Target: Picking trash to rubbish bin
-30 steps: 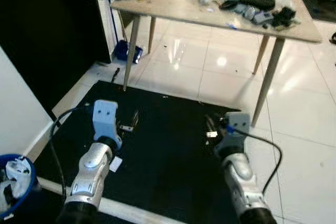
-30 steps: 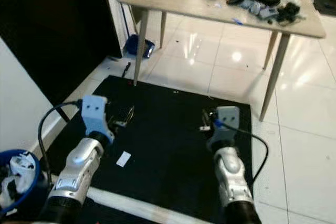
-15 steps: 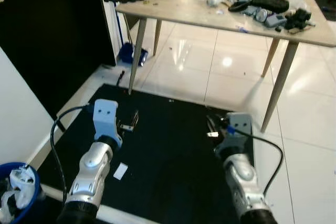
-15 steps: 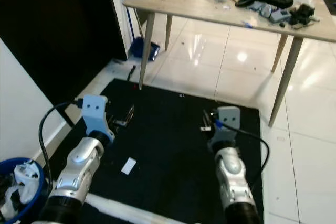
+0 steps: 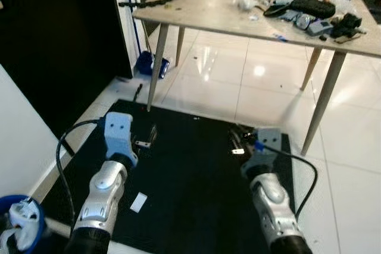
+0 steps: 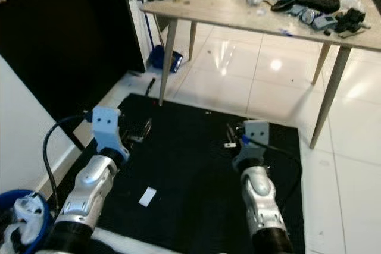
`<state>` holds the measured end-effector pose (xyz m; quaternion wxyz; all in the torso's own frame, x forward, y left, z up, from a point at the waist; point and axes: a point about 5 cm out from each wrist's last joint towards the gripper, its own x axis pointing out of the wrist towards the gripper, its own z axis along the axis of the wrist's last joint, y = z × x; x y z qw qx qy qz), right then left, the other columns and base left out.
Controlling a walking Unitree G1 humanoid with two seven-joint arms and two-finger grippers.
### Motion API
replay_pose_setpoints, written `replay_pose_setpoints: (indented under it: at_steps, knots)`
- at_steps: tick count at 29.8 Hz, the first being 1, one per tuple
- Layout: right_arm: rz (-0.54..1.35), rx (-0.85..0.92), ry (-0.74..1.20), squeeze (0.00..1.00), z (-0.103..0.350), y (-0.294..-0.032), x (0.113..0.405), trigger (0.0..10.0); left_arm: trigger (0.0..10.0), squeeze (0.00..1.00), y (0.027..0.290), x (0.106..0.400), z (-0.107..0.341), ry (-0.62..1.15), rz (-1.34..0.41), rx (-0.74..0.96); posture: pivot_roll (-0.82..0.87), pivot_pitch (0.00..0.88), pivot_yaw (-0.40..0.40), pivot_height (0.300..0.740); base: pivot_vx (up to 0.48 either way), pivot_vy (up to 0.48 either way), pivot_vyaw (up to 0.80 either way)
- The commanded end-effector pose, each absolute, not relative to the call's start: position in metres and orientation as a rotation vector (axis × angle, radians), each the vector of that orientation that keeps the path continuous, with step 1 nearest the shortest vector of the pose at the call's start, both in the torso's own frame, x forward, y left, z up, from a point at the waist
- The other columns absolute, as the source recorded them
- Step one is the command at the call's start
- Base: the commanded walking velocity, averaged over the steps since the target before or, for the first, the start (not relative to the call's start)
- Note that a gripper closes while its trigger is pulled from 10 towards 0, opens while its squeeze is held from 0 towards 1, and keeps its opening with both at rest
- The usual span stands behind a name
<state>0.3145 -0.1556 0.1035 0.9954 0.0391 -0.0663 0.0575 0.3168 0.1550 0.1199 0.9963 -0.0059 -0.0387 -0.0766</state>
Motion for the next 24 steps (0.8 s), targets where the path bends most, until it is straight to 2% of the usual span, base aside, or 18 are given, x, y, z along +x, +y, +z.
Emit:
replay_pose_setpoints:
  at_steps: [1,3,24]
  knots:
    - [0.124,0.090,-0.098,0.00,0.0949,-0.1521,0.3110,10.0,10.0,0.00,0.1599,0.3151,0.1136,-0.051,-0.140,-0.007,0.03,0.102,0.034,0.740,0.296,0.000,-0.80]
    - [0.124,0.087,-0.099,0.00,0.0950,-0.1522,0.3110,10.0,10.0,0.00,0.1598,0.3151,0.1137,-0.052,-0.141,-0.007,0.03,0.102,0.034,0.740,0.296,0.000,-0.80]
    - [0.115,0.081,-0.096,0.00,0.0930,-0.1525,0.3099,10.0,10.0,0.00,0.1608,0.3167,0.1145,-0.051,-0.147,-0.001,0.03,0.100,0.039,0.740,0.294,0.000,0.00]
